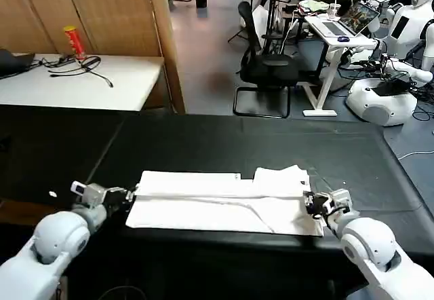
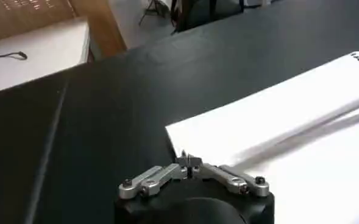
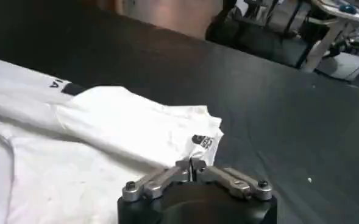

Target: Fold and organize the clothes.

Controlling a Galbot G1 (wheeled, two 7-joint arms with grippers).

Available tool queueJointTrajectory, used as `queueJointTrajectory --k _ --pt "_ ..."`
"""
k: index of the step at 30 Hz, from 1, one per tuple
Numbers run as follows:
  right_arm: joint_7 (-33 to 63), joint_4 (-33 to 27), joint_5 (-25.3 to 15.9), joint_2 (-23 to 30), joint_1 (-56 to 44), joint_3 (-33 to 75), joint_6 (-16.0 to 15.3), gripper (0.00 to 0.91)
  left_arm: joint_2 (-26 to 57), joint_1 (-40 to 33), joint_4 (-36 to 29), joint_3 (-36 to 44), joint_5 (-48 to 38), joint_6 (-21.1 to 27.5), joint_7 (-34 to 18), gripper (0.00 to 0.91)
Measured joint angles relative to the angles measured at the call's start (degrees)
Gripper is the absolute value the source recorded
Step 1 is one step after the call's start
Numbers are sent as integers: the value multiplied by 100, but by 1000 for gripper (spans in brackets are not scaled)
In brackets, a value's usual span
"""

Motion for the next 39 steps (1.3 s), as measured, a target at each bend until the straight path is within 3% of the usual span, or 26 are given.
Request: queueJointTrajectory --k 5,10,21,22,24,25,26,29,31,35,39 --pt "7 99 151 104 20 197 0 878 -114 25 -248 -142 -81 142 -9 878" --pt "168 -279 113 453 437 136 0 878 -331 -137 -275 -115 -141 -82 -130 878" --pt "235 -1809 -194 1409 1559 -212 289 878 -1015 -966 893 132 -963 -33 -229 878" --pt "229 -1890 -194 1463 1601 -218 314 868 -1070 -1004 985 133 -1014 -27 -231 878" --pt "224 -2028 -197 1560 1673 -228 336 722 -1149 -1042 1156 136 -1112 -25 -228 878" --pt "215 -2085 -208 1601 1699 -238 342 663 -1167 -1049 1225 136 -1152 -25 -228 692" --pt "209 -2133 -221 1635 1719 -244 347 624 -1184 -1054 1278 136 -1181 -25 -221 624" --pt "179 -2252 -286 1725 1765 -246 396 439 -1210 -1068 1400 134 -1217 -30 -199 166" --pt "172 -2303 -314 1777 1781 -247 418 361 -1226 -1081 1474 126 -1240 -54 -183 146" --pt "172 -2356 -364 1851 1803 -238 450 205 -1284 -1106 1590 115 -1256 -117 -119 0" --pt "176 -2392 -521 1934 1781 -220 579 78 -1356 -1161 1686 117 -1239 -178 -99 0"
